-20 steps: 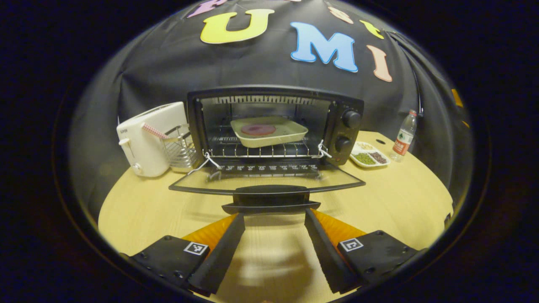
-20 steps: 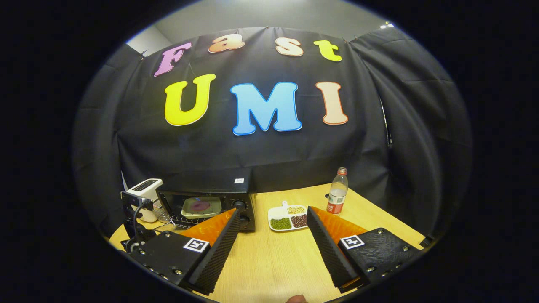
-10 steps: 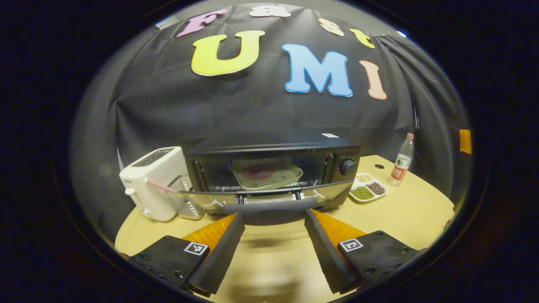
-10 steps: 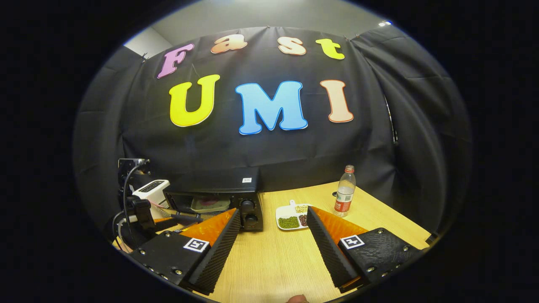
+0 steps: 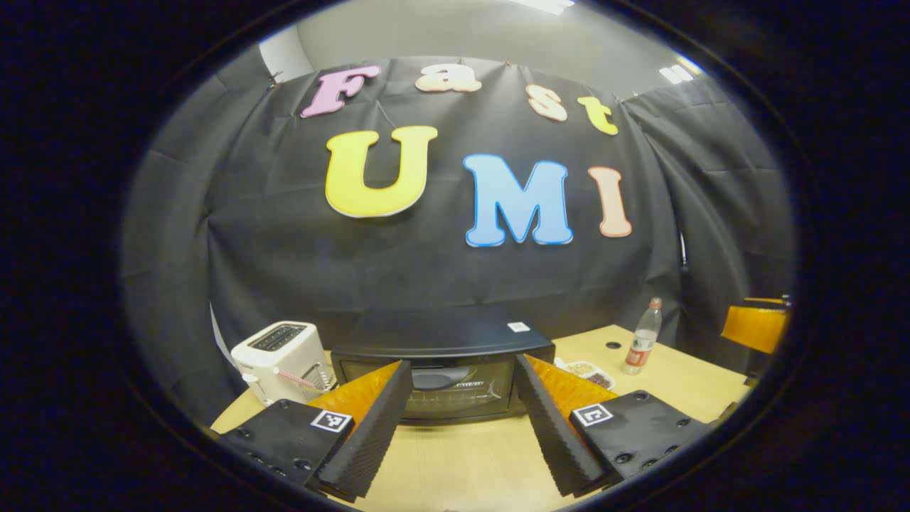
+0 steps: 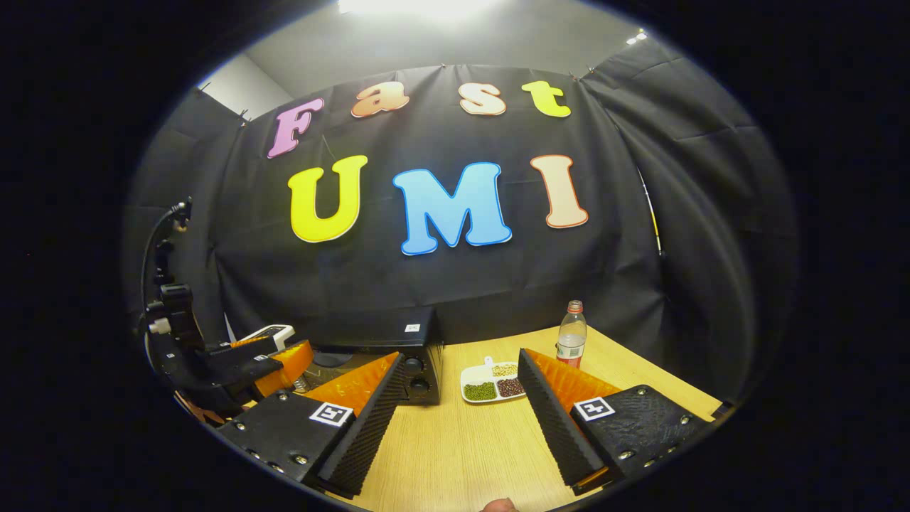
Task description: Open the electric oven with the left hand, put the food in, and close the electric oven.
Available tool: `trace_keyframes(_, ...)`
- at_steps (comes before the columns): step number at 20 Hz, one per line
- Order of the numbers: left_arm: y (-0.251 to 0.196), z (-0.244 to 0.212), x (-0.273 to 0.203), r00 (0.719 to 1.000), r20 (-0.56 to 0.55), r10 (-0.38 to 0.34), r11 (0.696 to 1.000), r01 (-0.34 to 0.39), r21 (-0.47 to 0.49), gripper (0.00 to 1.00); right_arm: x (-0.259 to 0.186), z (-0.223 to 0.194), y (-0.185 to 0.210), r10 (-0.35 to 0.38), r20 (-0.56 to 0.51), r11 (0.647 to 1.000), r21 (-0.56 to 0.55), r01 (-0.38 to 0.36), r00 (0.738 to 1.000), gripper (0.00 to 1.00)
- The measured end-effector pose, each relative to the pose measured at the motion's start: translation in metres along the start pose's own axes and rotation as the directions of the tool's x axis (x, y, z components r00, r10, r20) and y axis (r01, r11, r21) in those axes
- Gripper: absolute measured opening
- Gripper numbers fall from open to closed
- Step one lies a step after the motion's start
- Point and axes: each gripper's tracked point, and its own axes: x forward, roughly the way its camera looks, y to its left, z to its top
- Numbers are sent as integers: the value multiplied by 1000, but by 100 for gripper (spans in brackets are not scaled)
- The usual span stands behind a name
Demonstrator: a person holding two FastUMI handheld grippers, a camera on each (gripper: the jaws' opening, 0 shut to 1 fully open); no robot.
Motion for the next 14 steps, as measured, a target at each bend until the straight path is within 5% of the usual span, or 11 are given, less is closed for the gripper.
trace_keyframes(8, -26, 44, -113, 993, 80, 81, 997, -81, -3, 100, -143, 24, -65, 73, 65, 995, -68, -68, 995, 97)
trace_keyframes(9, -27, 45, -125, 993, 85, 86, 996, -86, -7, 90, -145, 20, -59, 78, 71, 994, -78, -73, 994, 98)
trace_keyframes(10, -27, 47, -135, 992, 86, 91, 996, -91, -9, 100, -159, 21, -59, 82, 79, 994, -83, -75, 994, 98)
trace_keyframes(14, -17, 53, -168, 990, 91, 113, 994, -113, 0, 100, -196, 33, -31, 109, 112, 991, -86, -99, 988, 98)
